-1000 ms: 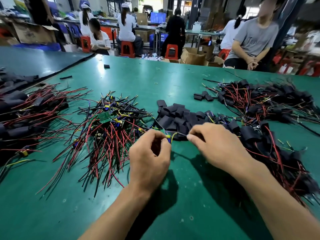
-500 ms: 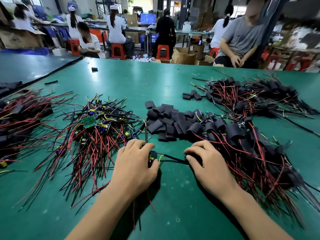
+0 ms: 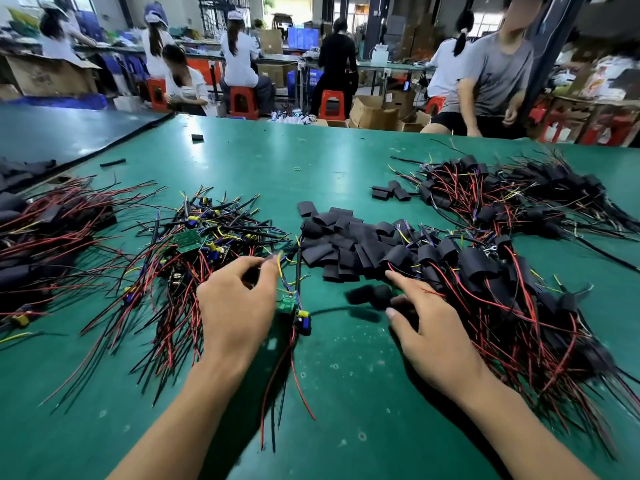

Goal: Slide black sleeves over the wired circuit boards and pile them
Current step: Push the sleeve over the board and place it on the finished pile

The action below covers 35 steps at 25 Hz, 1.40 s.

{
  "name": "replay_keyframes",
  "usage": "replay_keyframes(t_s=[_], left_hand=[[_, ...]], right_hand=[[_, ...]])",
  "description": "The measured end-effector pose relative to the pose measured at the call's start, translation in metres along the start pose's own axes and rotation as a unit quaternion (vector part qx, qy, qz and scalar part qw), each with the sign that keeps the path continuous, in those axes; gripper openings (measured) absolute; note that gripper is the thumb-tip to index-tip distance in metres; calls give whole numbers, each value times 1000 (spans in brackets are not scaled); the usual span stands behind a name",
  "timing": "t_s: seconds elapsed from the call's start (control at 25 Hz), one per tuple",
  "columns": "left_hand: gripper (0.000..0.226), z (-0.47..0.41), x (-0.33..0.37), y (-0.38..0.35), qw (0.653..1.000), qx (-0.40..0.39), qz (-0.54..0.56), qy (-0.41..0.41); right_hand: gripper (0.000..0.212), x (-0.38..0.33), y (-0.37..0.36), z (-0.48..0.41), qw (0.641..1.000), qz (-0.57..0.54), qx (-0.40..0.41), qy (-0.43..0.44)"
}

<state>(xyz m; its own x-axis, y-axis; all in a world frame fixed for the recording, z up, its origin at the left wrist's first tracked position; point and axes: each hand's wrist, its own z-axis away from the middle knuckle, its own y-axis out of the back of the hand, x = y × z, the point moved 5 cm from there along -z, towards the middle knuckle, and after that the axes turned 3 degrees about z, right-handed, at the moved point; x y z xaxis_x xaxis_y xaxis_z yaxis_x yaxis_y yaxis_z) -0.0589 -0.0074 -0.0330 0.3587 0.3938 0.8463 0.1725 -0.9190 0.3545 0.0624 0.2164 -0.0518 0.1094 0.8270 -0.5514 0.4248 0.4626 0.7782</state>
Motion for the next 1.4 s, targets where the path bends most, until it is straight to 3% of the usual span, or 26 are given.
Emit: replay_keyframes(t_s=[0.2,0.36,0.48,0.6,0.76,0.88,1.04,1.16,1.24,1.4], left_hand=[[35,-2,-12,-6,964,-63,188,174],[31,8,-2,-21,898,-158,325,250],[38,13,9,-32,832,-217,427,279],[39,13,12,-37,798,-228,481,282],[35,18,1,-44,801,-227,459,310],[39,18,-7,-44,803,-233,439,330],[39,11,-6,-39,778,-245,482,319],[27,1,-10,-32,780,-199,506,309],[16,-5,-15,-26,788,-167,505,310],[17,-10,-19,-21,793,-172,491,317]], right_hand=[[39,-3,-12,3,997,51,-45,39],[48,-3,-17,3,994,96,-31,44],[45,-4,-26,5,986,149,-61,38],[27,-10,-22,4,992,103,-32,59],[14,-9,-18,1,995,83,-22,56],[16,-10,-15,2,995,68,-29,61],[22,-8,-10,4,999,25,0,38],[22,0,-3,4,992,-109,58,-27],[24,4,2,5,970,-216,95,-59],[26,4,3,3,920,-369,108,-74]])
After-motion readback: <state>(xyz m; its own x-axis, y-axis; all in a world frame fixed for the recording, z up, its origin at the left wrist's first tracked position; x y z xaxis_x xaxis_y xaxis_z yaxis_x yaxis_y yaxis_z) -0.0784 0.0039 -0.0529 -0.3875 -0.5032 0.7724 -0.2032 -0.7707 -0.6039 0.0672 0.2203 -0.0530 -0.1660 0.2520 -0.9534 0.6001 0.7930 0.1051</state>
